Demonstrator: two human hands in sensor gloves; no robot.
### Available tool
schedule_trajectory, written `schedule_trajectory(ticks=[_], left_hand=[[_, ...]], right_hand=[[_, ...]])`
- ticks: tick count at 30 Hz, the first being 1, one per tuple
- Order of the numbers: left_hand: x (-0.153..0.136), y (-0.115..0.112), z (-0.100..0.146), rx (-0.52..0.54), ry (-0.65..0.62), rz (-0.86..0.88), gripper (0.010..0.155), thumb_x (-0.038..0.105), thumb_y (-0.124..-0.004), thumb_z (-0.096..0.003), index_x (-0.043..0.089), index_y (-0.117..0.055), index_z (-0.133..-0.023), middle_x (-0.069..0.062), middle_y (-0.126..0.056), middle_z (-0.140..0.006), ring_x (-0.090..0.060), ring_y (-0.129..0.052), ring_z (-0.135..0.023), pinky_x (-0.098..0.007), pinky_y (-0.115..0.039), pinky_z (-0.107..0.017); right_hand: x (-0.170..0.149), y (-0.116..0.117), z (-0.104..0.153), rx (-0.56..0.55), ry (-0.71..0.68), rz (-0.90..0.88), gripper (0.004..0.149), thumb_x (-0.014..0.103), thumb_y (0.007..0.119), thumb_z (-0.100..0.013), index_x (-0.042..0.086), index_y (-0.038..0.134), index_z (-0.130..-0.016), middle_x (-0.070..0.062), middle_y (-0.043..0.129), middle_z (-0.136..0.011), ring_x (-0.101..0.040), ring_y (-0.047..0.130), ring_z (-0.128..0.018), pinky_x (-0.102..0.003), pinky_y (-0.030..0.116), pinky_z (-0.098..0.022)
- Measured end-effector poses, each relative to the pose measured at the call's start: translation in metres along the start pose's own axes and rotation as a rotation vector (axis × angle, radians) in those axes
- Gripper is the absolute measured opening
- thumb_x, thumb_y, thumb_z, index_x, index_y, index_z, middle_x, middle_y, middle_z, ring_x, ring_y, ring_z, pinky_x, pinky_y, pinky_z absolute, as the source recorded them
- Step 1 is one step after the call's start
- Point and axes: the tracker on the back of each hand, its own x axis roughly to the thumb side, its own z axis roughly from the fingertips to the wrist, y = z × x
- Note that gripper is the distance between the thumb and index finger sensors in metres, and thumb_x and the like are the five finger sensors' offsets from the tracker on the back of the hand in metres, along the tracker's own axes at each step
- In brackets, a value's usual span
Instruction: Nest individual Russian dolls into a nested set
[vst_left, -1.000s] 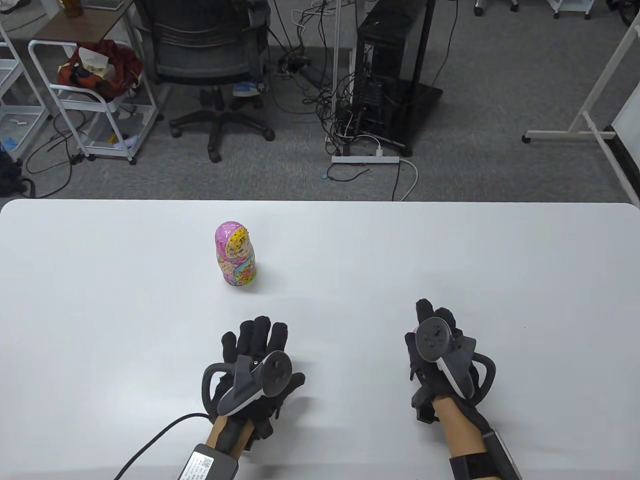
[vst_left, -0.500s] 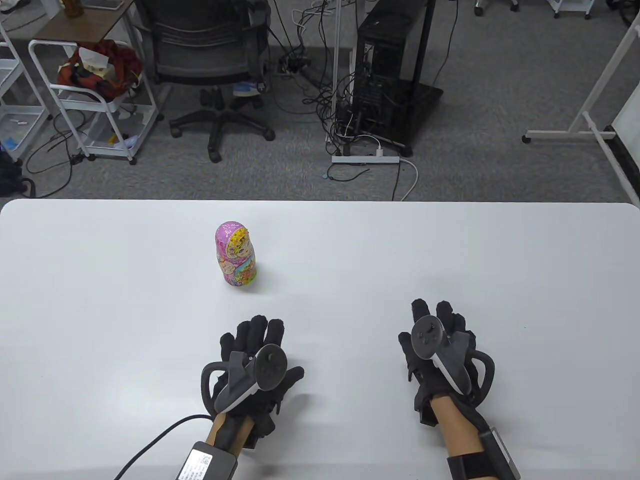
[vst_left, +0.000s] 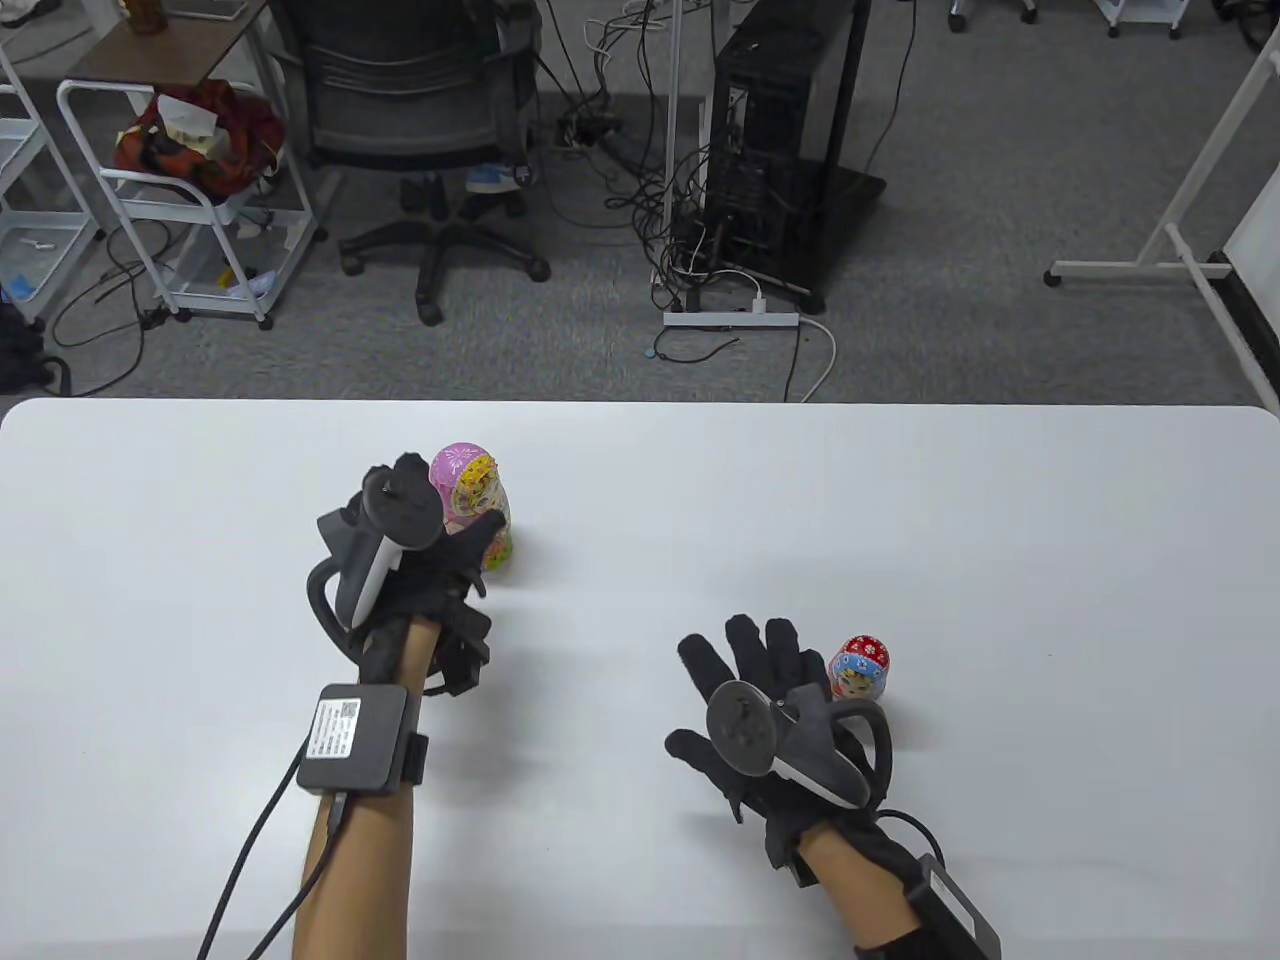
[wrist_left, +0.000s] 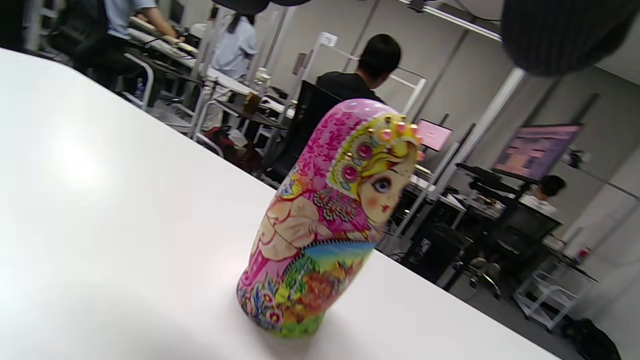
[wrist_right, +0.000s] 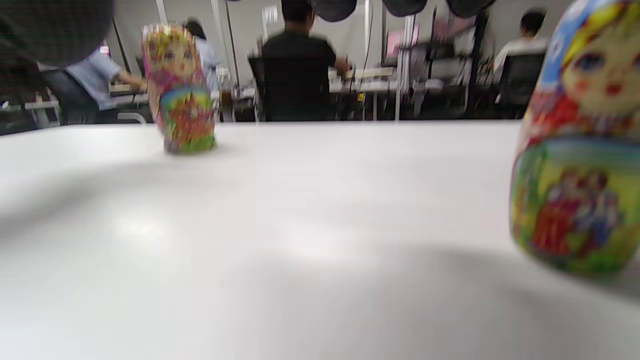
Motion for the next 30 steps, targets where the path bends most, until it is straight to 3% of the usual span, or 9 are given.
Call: schedule_trajectory(ticks=[5,8,14,19,25,30], left_hand=[[-0.015,-0.027,-0.043,-0.16,0.129,0.085,0.112,0.082,-0.067,-0.0388,0.024,-0.002,-0.11,-0.015,-0.007,-0.118,-0.04,-0.02,-0.111,-0.067,-0.032,-0.077],[-0.018,-0.04,-0.054,-0.237,0.163,0.072,0.12,0.082,-0.074,-0.0356,0.026,0.004,-0.108,-0.013,-0.001,-0.117,-0.039,-0.016,-0.112,-0.067,-0.03,-0.079],[-0.02,-0.056,-0.064,-0.303,0.158,0.098,0.12,0.083,-0.075,-0.0352,0.029,0.003,-0.108,-0.012,0.0,-0.118,-0.038,-0.015,-0.113,-0.066,-0.031,-0.08],[-0.019,-0.06,-0.066,-0.306,0.175,0.09,0.111,0.081,-0.073,-0.0394,0.036,0.003,-0.106,-0.012,-0.001,-0.118,-0.037,-0.016,-0.113,-0.064,-0.033,-0.081],[-0.019,-0.06,-0.065,-0.305,0.163,0.131,0.107,0.079,-0.074,-0.042,0.035,0.0,-0.106,-0.009,-0.01,-0.121,-0.033,-0.025,-0.116,-0.061,-0.037,-0.083],[-0.021,-0.053,-0.044,-0.231,0.034,0.167,0.107,0.074,-0.081,-0.0393,0.028,-0.01,-0.106,-0.007,-0.019,-0.121,-0.039,-0.028,-0.114,-0.066,-0.035,-0.079]], right_hand=[[0.001,0.019,-0.008,0.124,-0.02,-0.053,0.08,0.068,0.071,-0.044,0.04,0.03,-0.107,-0.01,0.03,-0.119,-0.047,0.035,-0.108,-0.064,0.044,-0.075],[0.002,0.019,-0.008,0.127,-0.025,-0.055,0.079,0.069,0.071,-0.044,0.039,0.033,-0.107,-0.01,0.03,-0.119,-0.047,0.032,-0.108,-0.065,0.04,-0.075],[0.002,0.02,-0.01,0.122,-0.027,-0.073,0.08,0.069,0.071,-0.044,0.039,0.033,-0.107,-0.01,0.027,-0.119,-0.047,0.026,-0.109,-0.066,0.036,-0.075],[0.003,0.02,-0.009,0.119,-0.034,-0.066,0.081,0.069,0.072,-0.043,0.039,0.032,-0.107,-0.01,0.026,-0.119,-0.045,0.024,-0.109,-0.067,0.035,-0.075],[0.005,0.021,-0.01,0.12,-0.042,-0.064,0.081,0.069,0.072,-0.044,0.039,0.032,-0.107,-0.009,0.026,-0.119,-0.045,0.024,-0.109,-0.067,0.034,-0.075],[0.002,0.013,-0.007,0.071,-0.057,-0.114,0.08,0.068,0.071,-0.044,0.039,0.032,-0.107,-0.009,0.027,-0.119,-0.044,0.026,-0.109,-0.067,0.035,-0.075]])
